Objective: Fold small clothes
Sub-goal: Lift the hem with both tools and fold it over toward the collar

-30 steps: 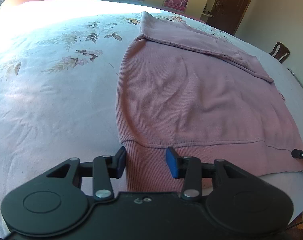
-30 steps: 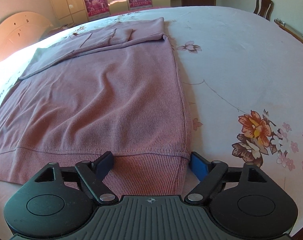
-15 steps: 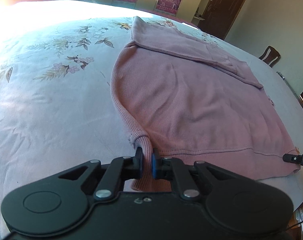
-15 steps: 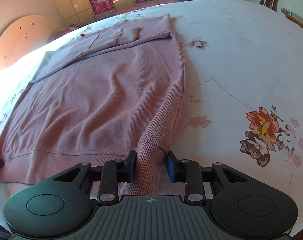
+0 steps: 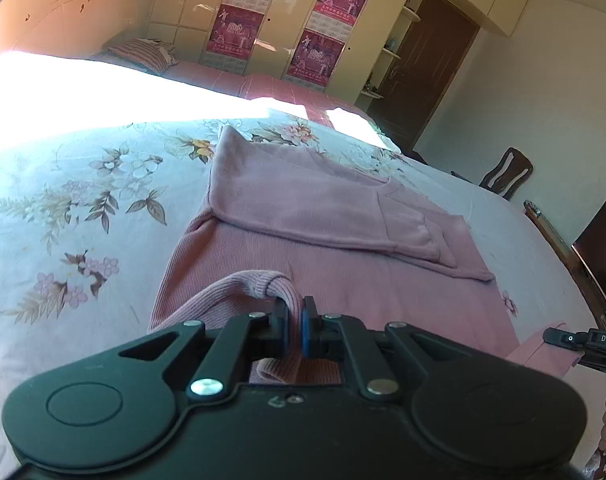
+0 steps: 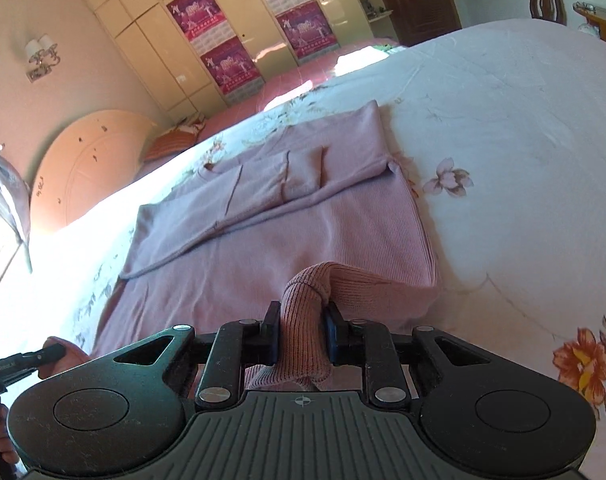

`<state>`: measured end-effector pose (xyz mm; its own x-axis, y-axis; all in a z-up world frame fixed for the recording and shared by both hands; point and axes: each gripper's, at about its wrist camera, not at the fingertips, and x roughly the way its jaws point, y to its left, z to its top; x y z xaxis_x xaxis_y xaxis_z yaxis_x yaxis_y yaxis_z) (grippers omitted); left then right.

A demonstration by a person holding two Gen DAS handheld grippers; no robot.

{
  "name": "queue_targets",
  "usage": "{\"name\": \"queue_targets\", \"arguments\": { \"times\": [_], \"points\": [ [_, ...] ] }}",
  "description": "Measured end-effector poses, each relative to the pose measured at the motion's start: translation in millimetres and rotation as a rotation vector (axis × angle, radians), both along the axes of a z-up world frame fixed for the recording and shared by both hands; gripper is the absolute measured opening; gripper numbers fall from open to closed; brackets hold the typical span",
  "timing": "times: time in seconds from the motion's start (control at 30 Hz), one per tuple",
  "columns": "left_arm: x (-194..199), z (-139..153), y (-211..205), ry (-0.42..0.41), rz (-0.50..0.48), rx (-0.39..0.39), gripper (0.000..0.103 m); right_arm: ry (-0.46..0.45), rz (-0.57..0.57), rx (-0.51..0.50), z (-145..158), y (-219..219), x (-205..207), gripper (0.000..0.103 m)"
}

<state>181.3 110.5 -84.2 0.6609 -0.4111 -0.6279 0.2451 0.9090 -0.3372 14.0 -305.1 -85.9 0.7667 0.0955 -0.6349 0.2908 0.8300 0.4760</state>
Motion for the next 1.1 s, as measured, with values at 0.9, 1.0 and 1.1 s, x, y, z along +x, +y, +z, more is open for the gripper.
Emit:
{"name": "queue_targets", "arguments": {
  "times": [0.9, 1.0, 1.1],
  "points": [
    [243, -44, -71, 0.064, 0.104, 0.198, 0.04, 0.073, -0.122, 0.076, -44, -132, 229, 0.068],
    [228, -33, -58, -0.008, 0.095, 0.212, 0.085, 0.017, -0.066, -0.002, -27, -132, 222, 0.081],
    [229, -30, -52, -0.004, 0.019, 0.228, 0.074, 0.019, 0.021, -0.063, -25, -125, 222, 0.081]
  ]
}}
